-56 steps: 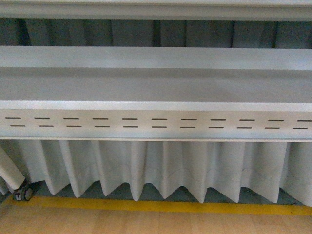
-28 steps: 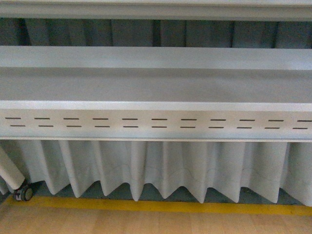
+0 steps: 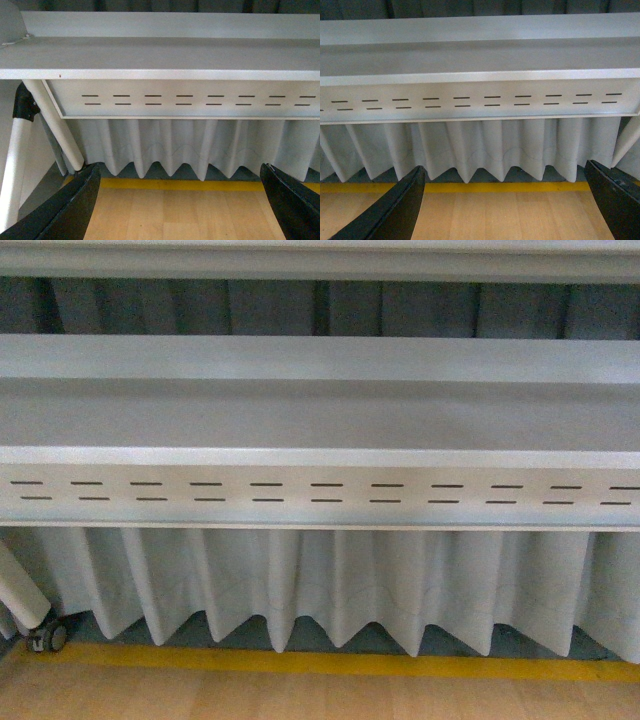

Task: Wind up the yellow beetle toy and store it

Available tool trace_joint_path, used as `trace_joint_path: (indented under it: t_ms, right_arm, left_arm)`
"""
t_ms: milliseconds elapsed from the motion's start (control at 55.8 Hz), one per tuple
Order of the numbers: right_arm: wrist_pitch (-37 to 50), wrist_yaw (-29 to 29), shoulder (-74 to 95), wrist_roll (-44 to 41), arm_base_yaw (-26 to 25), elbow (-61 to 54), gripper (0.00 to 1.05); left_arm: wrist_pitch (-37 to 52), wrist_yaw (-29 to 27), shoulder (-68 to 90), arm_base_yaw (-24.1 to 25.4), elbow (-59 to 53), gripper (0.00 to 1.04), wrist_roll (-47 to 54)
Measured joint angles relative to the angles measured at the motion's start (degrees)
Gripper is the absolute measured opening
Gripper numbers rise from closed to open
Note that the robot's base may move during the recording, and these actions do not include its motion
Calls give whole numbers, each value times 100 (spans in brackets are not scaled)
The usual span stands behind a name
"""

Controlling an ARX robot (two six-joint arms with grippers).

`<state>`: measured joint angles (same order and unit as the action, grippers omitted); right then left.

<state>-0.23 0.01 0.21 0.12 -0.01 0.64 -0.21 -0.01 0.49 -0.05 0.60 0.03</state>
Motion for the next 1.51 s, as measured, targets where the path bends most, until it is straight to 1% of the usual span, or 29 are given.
trace_joint_path:
  t_ms: [1506]
  right_arm:
    - [-2, -4, 0, -2, 0, 0, 98]
  left_arm:
    - [4, -4, 0, 0, 0, 98, 0]
